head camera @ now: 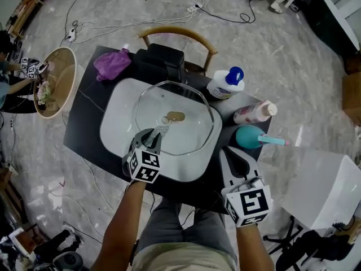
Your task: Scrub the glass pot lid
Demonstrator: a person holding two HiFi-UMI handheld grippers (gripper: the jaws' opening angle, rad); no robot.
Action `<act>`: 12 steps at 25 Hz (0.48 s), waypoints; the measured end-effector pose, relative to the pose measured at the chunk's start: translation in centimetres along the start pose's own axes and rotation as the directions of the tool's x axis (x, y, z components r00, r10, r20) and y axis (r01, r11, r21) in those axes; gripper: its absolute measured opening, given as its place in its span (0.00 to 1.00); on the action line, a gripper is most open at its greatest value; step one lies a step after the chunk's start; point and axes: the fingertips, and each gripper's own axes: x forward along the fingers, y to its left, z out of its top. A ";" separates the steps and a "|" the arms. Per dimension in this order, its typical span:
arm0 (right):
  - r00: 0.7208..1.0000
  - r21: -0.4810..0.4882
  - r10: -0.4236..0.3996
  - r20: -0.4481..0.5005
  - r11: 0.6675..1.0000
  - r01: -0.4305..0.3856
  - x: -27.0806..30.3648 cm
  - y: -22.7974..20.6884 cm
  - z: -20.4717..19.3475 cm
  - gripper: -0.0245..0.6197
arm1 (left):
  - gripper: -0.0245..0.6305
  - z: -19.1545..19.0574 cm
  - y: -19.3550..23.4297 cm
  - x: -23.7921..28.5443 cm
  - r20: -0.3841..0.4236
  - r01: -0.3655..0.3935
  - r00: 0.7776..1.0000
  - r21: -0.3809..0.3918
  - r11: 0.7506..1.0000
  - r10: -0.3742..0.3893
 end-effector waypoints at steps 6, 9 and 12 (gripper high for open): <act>1.000 -0.009 0.014 -0.006 1.000 -0.014 1.2 1.1 0.4 0.08 | 0.18 -1.2 4.0 -0.3 -0.041 -0.062 0.997 0.028 0.998 0.063; 1.000 -0.010 0.016 -0.008 1.000 -0.016 1.6 1.5 0.8 0.08 | 0.18 -1.5 5.3 -0.4 -0.054 -0.074 0.996 0.053 0.996 0.076; 1.000 -0.017 0.018 -0.005 1.000 -0.018 1.8 1.7 1.2 0.08 | 0.18 -1.6 6.2 -0.4 -0.062 -0.083 0.994 0.070 0.994 0.087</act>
